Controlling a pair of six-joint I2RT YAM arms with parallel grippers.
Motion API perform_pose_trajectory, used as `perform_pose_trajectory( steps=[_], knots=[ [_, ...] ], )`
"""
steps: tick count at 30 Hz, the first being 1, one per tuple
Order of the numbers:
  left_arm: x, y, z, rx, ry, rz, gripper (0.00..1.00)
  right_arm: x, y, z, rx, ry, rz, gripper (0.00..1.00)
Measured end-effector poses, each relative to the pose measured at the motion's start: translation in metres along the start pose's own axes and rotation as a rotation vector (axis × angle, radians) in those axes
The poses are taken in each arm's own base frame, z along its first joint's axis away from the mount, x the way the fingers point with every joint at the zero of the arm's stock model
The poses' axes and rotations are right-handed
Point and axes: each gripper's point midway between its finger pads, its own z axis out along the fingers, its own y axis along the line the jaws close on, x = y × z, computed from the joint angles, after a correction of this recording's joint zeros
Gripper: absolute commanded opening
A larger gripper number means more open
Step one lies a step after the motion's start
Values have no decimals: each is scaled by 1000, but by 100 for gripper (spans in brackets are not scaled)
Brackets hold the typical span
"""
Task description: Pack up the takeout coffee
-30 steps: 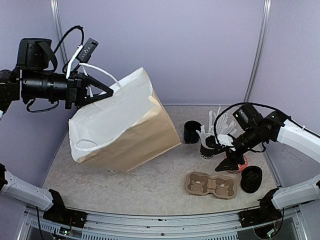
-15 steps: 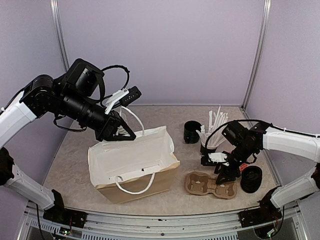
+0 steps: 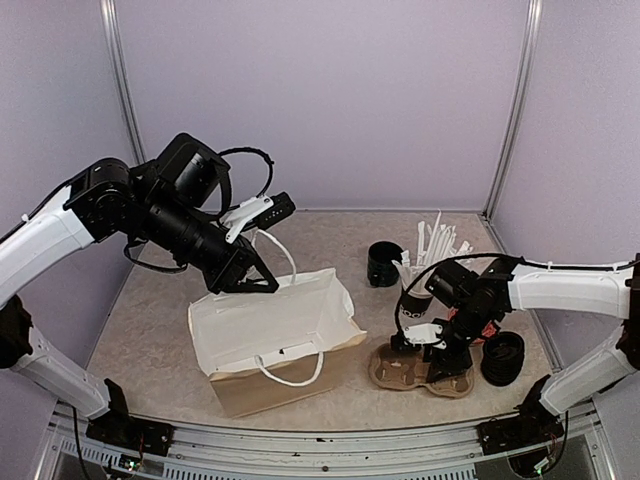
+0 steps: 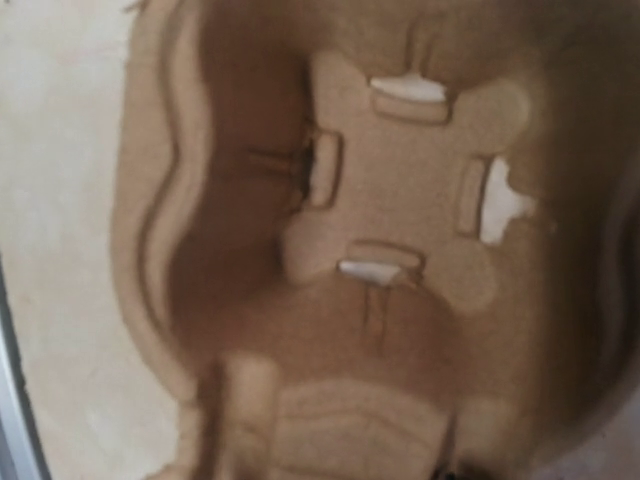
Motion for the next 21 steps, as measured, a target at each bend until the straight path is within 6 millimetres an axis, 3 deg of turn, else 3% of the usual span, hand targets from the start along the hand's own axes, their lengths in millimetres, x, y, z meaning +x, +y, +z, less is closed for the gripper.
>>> perform_pose_trajectory(
  steps=[11, 21],
  knots=[
    [5, 8, 6, -12, 12, -7, 0, -1, -2, 10, 8, 35, 10, 40],
    [6, 14, 10, -14, 7, -10, 0, -6, -5, 10, 8, 38, 23, 25]
  ],
)
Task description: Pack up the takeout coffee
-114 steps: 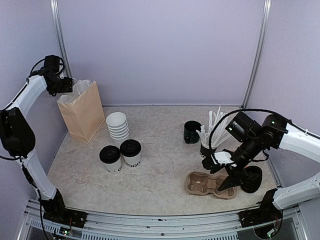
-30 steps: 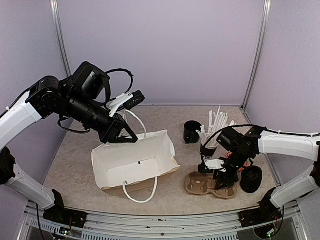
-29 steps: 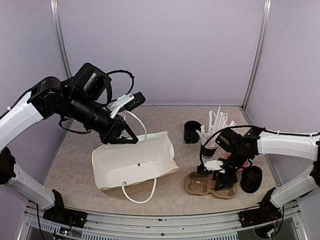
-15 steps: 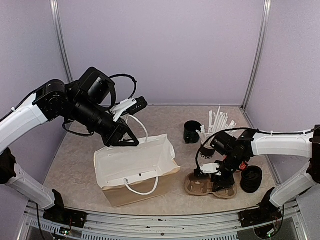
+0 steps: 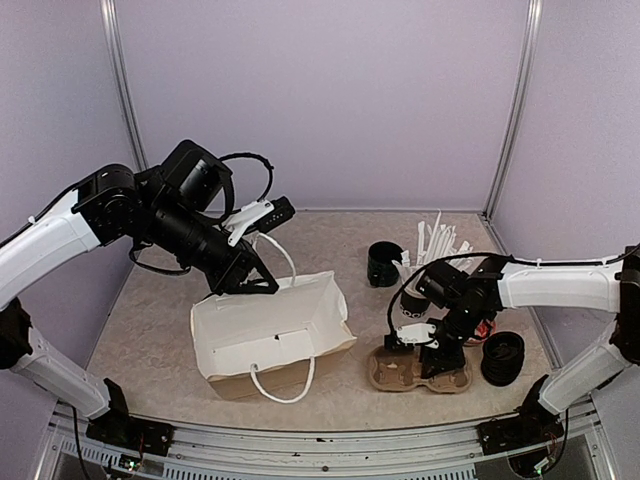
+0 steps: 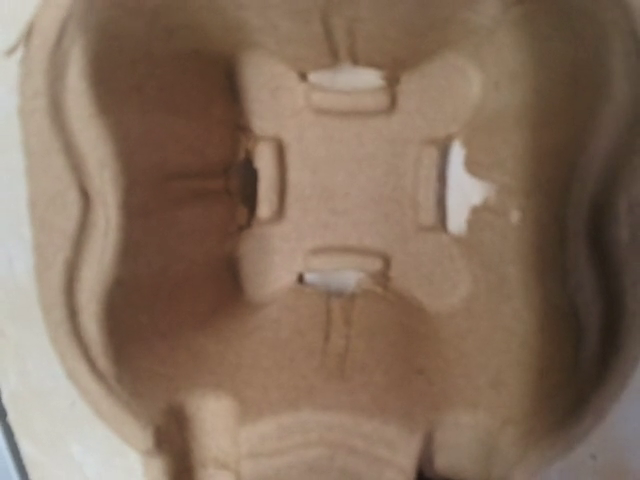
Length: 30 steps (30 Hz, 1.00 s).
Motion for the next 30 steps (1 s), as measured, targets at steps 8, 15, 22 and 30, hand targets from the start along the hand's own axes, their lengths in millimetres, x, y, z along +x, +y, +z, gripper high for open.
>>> perform_pose_trajectory(
  steps=[8, 15, 22, 30],
  knots=[
    [-2, -2, -2, 13, -12, 8, 0, -12, 4, -31, 31, -69, -29, 25],
    [-7, -5, -1, 53, -15, 19, 0, -52, 11, -110, 101, -291, -135, 25],
    [-25, 1, 8, 92, -20, 12, 0, -95, 14, -216, 210, -552, -237, 25],
    [-38, -6, 33, 179, -6, 14, 0, -133, 42, -319, 288, -790, -420, 29]
  ],
)
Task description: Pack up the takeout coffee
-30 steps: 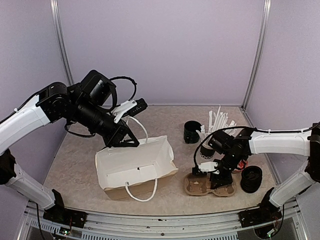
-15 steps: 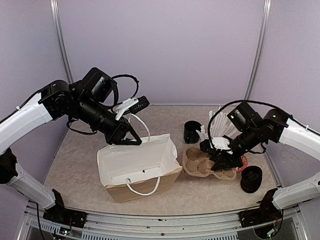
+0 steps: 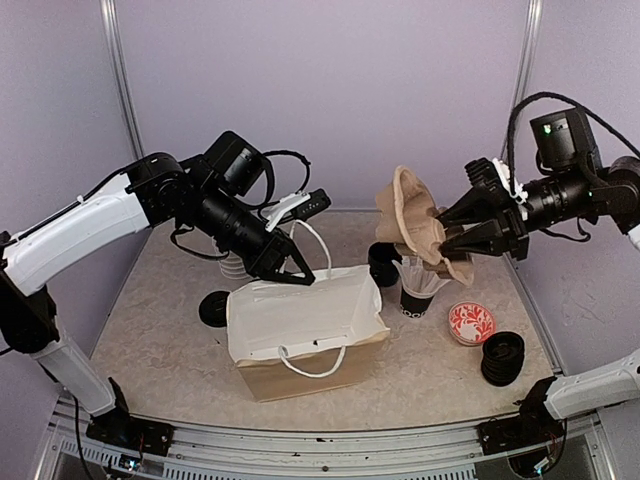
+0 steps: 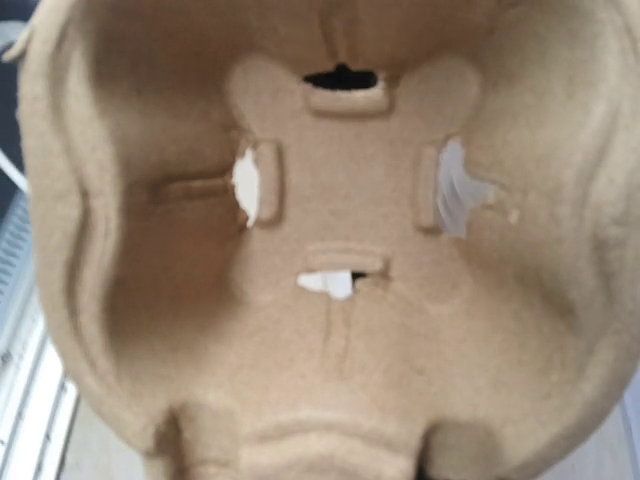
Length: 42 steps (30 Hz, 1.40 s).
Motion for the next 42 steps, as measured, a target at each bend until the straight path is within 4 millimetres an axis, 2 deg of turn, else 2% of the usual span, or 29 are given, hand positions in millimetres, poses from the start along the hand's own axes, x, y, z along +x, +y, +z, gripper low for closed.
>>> perform_pose_trajectory(
  steps=[5, 13, 17, 21, 24, 33, 42],
  knots=[
    [-14, -9, 12, 65, -14, 19, 0, -28, 8, 1, -96, -122, -28, 29],
    [-43, -23, 33, 153, -38, 65, 0, -48, 24, 46, -327, -213, -12, 29],
    [-43, -19, 50, 172, -16, 66, 0, -54, 35, 63, -402, -224, -18, 29],
    [-38, -16, 61, 187, 9, 54, 0, -57, 45, 70, -438, -227, -25, 29],
    [-37, -16, 62, 194, 13, 52, 0, -54, 49, 74, -449, -227, -26, 29],
    [-37, -19, 62, 209, 13, 52, 0, -23, 61, 102, -481, -178, 15, 28],
    [-37, -18, 62, 203, 14, 49, 0, -14, 58, 117, -438, -144, 8, 28]
  ],
)
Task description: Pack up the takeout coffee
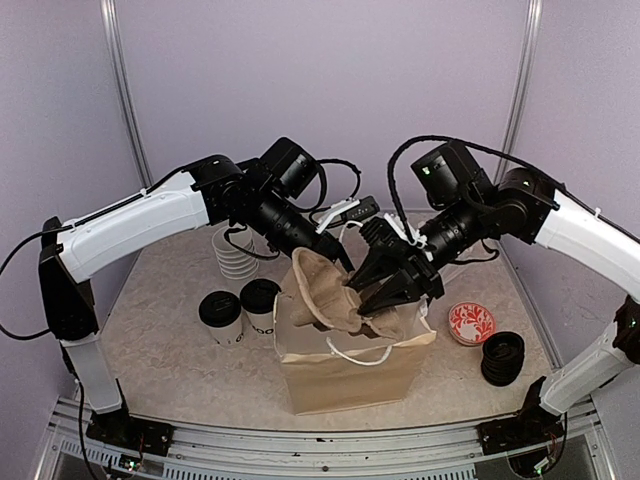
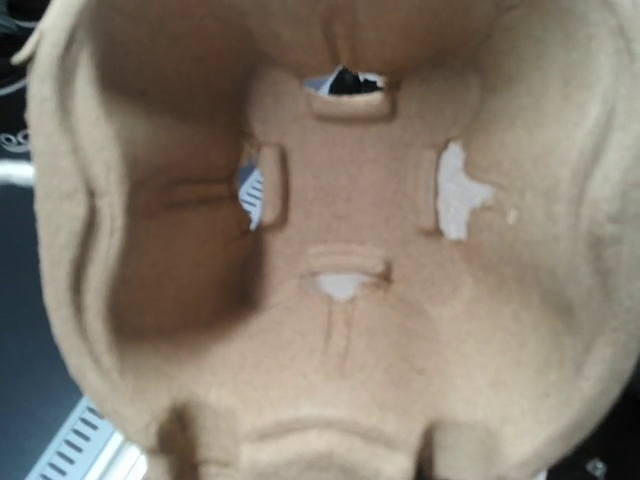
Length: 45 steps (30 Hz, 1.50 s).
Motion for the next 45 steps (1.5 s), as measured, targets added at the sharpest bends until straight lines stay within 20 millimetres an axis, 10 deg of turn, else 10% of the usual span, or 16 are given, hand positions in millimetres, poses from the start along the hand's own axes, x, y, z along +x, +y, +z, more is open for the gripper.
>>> perform_pose_trajectory(
  steps=[17, 28, 45],
  knots=[
    [1, 8, 0, -48, 5, -4, 1, 45, -2, 10, 57, 186, 60, 25],
    [3, 11, -2, -71, 1, -30, 37, 79, 6, 11, 27, 324, 152, 24],
    [-16, -17, -43, -169, -106, 35, 61, 103, -3, 9, -2, 494, 159, 24]
  ],
)
